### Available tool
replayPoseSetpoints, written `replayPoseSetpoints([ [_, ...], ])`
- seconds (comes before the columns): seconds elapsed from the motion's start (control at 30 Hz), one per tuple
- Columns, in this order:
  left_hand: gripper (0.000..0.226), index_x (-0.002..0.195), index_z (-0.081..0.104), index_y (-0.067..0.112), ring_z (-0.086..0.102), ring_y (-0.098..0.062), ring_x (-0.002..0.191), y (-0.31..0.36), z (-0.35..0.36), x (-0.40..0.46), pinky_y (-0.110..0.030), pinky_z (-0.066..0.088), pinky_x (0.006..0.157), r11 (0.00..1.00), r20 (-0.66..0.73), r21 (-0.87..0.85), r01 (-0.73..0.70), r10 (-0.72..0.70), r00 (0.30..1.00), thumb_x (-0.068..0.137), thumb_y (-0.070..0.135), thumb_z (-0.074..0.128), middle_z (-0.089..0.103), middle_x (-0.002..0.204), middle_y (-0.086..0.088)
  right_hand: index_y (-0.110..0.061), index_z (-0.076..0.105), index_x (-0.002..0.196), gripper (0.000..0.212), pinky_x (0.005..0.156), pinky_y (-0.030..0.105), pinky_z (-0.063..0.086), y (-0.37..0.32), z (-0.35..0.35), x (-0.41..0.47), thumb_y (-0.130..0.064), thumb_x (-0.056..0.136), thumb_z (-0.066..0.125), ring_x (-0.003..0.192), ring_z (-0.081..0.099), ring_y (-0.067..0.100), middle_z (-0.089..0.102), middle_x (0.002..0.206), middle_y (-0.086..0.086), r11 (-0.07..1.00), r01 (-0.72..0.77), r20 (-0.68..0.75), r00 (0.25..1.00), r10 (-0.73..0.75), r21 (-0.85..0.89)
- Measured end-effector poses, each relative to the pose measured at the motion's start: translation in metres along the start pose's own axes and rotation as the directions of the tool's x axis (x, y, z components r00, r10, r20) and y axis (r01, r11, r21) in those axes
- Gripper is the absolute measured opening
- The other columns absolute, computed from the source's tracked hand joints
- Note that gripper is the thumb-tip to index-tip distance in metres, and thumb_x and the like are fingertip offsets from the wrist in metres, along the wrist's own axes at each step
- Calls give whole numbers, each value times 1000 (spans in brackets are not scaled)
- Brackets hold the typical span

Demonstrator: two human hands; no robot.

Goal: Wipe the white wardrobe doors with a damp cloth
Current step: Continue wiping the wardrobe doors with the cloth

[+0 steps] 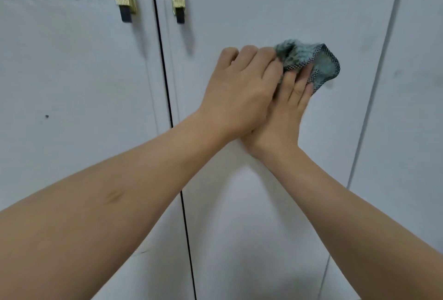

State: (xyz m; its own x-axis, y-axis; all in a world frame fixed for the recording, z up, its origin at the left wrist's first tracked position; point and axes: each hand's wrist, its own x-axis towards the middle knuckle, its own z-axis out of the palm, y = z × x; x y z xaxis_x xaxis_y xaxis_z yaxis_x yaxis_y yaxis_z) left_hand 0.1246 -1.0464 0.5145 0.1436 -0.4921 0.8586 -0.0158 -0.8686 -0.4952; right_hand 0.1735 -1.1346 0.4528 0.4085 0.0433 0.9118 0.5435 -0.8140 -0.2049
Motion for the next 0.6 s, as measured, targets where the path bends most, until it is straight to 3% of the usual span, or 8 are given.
replayPoseSetpoints([
  [0.17,18,90,71,8,64,-33,94,-38,0,93,-44,43,78,997,-88,-77,2,-9,996,90,8,54,71,109,-7,-4,1,160,98,124,53,-2,-11,-42,95,-55,83,34,154,-12,39,3,166,15,995,80,130,989,-71,-65],
  [0.3,28,99,70,3,58,-33,103,-68,-10,171,-45,42,87,985,-71,-125,120,-129,989,88,10,45,68,111,-13,-5,-3,160,91,124,51,-4,-28,-70,181,-57,87,12,153,-15,37,-5,167,15,991,51,109,993,-38,-121],
  [0.4,36,104,67,1,54,-32,108,-82,-19,200,-43,38,96,978,-37,-147,149,-156,987,91,11,36,66,112,-16,-6,-3,160,83,124,51,-5,-39,-78,212,-54,92,6,153,-17,38,-6,167,16,978,50,132,991,-23,-203],
  [0.5,45,94,73,1,65,-35,105,-107,-23,230,-46,47,95,957,-120,-222,186,-216,969,106,17,32,71,111,-16,-3,1,160,79,124,53,-4,-51,-90,242,-51,98,10,153,-13,41,-2,167,19,964,61,151,988,-22,-257],
  [0.6,54,89,75,4,68,-31,101,-121,-33,257,-44,48,96,958,-140,-179,224,-250,958,109,24,29,73,108,-12,0,11,159,74,125,54,2,-65,-102,271,-47,103,25,154,-2,43,9,165,22,967,47,90,996,-26,-249],
])
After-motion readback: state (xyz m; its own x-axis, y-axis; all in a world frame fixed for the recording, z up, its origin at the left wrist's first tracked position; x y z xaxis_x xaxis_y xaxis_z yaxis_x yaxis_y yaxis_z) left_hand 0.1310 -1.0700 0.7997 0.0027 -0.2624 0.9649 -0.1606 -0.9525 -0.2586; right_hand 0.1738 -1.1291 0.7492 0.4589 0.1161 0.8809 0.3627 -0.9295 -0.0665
